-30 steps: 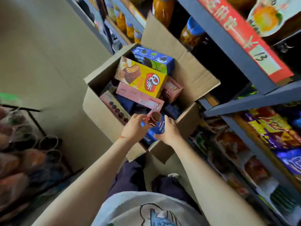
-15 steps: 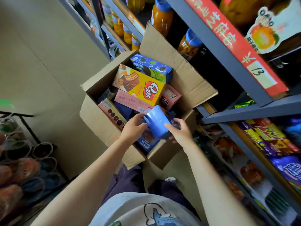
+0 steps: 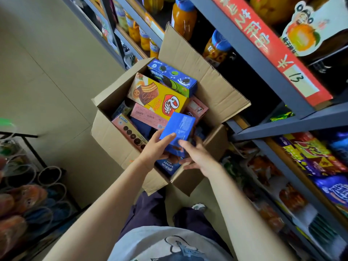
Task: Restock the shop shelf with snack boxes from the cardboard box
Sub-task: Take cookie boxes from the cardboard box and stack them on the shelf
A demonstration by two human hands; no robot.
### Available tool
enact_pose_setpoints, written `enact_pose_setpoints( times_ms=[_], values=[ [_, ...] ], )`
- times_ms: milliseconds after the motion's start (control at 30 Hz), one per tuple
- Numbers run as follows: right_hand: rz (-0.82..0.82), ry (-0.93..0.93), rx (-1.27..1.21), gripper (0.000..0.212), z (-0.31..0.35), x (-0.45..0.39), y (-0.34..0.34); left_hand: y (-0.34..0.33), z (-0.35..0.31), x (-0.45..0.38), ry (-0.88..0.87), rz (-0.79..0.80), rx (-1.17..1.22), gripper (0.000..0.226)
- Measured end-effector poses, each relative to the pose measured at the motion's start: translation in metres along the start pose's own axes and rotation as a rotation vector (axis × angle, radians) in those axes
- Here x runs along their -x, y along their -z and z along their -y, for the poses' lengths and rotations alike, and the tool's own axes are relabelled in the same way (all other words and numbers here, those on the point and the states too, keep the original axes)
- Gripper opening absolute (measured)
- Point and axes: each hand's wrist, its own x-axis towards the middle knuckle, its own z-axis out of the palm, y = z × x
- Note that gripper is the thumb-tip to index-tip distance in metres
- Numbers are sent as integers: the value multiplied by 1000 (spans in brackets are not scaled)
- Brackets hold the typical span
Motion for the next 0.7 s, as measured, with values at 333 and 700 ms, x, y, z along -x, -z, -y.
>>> enact_pose_setpoints(
  times_ms=[333, 700],
  values=[
    [-70, 353, 13, 50, 18, 37, 21, -3, -19, 20, -10, 128, 292, 54],
    [-375, 887, 362, 122, 8, 175, 132, -122, -88, 102, -122, 258, 58, 39]
  ],
)
